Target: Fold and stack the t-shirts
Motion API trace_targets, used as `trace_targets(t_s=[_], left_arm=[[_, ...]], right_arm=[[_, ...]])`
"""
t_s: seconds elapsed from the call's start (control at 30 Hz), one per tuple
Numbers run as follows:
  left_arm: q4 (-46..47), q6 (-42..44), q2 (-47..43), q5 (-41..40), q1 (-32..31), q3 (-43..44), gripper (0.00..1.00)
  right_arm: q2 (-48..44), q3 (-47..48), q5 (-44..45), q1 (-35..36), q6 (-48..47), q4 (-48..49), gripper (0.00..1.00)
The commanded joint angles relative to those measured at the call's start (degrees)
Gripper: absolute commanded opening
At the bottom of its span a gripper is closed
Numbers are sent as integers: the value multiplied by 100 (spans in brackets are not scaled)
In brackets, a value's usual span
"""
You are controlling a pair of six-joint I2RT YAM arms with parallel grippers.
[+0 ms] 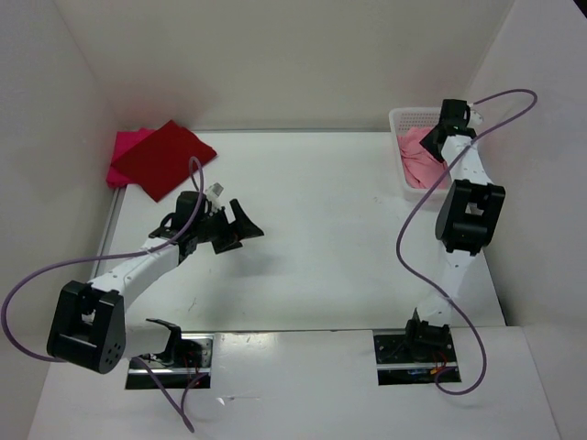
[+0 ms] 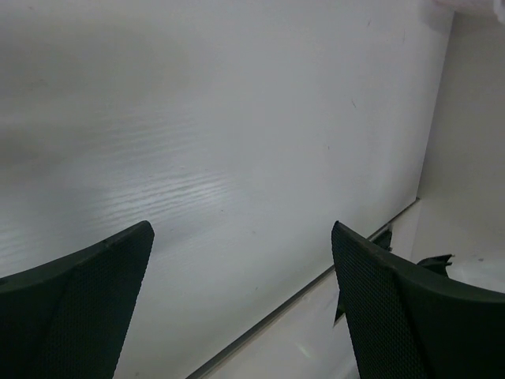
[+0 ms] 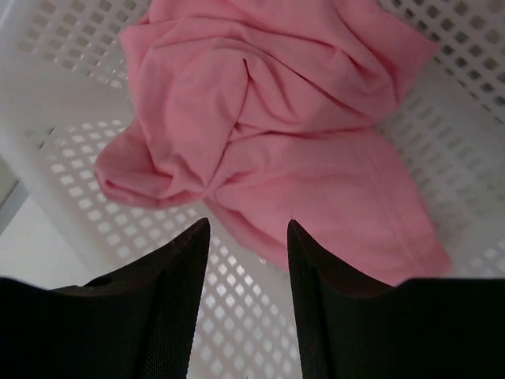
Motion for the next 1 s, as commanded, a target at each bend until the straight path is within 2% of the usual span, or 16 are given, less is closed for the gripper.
trace_targets(t_s=[0.0,0.13,0.23,0.27,0.33,0.37,0.43,0.47,0.53,0.6,0.73,0.8,0.83,0.93,0.97], left_arm=[[181,321,-75,373,-4,-5,100],[120,383,110,425,-4,136,97],[120,234,110,364,-4,136,97],[120,233,110,364,-4,136,97],[120,102,162,311,-4,83,97],[120,102,162,311,-4,83,97],[120,49,162,241,-4,83,95],[120,49,162,189,-4,135,93],[59,-3,162,188,-4,189,91],[58,-4,162,118,-4,250,88],[58,-4,215,47,-4,417,86],[58,-4,285,-5,-4,557,86],[58,-4,338,-5,-4,645,86],[58,-4,495,-5,-4,821,86],[58,-4,583,-5,-4,943,86]], right_arm=[[777,1041,264,147,1,-391,50],[1498,1824,264,147,53,-533,59],[2227,2772,265,147,106,-997,59],[2403,3271,264,147,106,-1242,57],[2843,3687,212,147,168,-1481,53],[2922,3872,212,147,168,-1482,39],[2985,3874,151,147,229,-1482,26],[2985,3874,98,147,229,-1482,12],[2740,3734,36,199,229,-1386,4],[2363,3278,-25,252,229,-1071,0],[679,1944,-131,305,106,-419,0],[78,1564,-236,305,54,-113,0],[-551,1179,-480,305,53,11,0],[-1512,484,-1069,305,53,530,0],[-2098,385,-1446,357,53,609,0]])
